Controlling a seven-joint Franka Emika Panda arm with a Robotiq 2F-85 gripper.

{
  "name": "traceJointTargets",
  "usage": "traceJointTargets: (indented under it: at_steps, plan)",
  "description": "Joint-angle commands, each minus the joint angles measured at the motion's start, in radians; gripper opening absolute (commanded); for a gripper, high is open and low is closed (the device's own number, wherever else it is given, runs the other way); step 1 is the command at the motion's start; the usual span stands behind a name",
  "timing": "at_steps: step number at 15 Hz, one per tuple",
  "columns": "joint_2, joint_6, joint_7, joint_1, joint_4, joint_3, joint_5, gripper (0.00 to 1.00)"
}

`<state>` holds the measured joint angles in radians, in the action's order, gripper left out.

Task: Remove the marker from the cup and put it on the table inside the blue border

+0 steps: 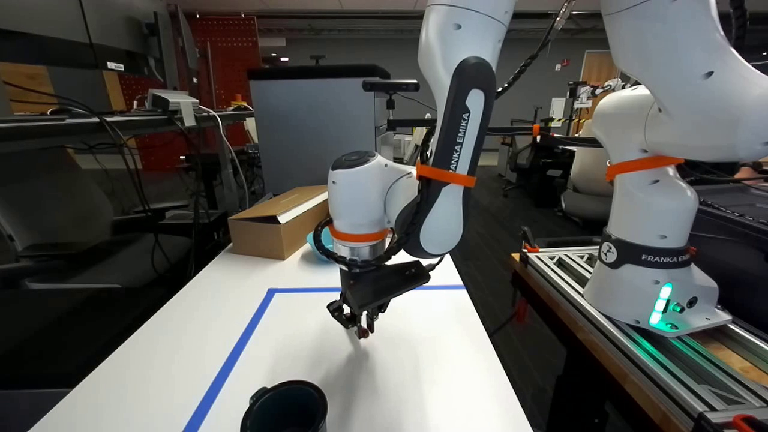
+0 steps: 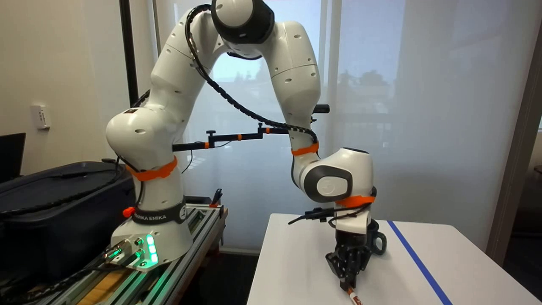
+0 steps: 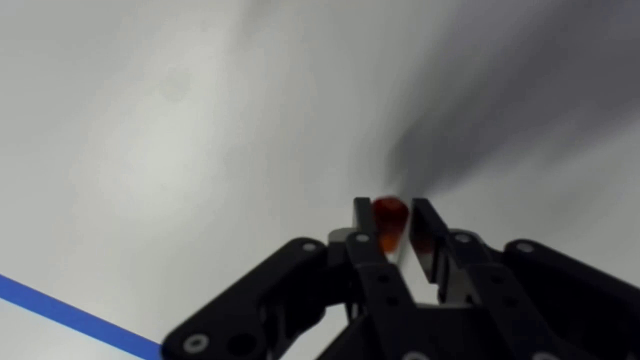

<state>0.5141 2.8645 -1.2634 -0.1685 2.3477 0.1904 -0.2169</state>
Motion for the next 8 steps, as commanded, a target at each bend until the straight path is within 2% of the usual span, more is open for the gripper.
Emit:
traceJointTargets:
  at_steps: [1, 6, 8]
  plan:
    - [-0.024, -0.007, 0.042, -0.04, 0.002, 0.017, 0.056, 0.59]
    - [-0.226, -0.125, 0.032, -0.089, 0.091, 0.036, 0.055, 0.96]
    - [-0.332, -0.241, -0.014, -0.11, 0.121, 0.051, 0.01, 1.0]
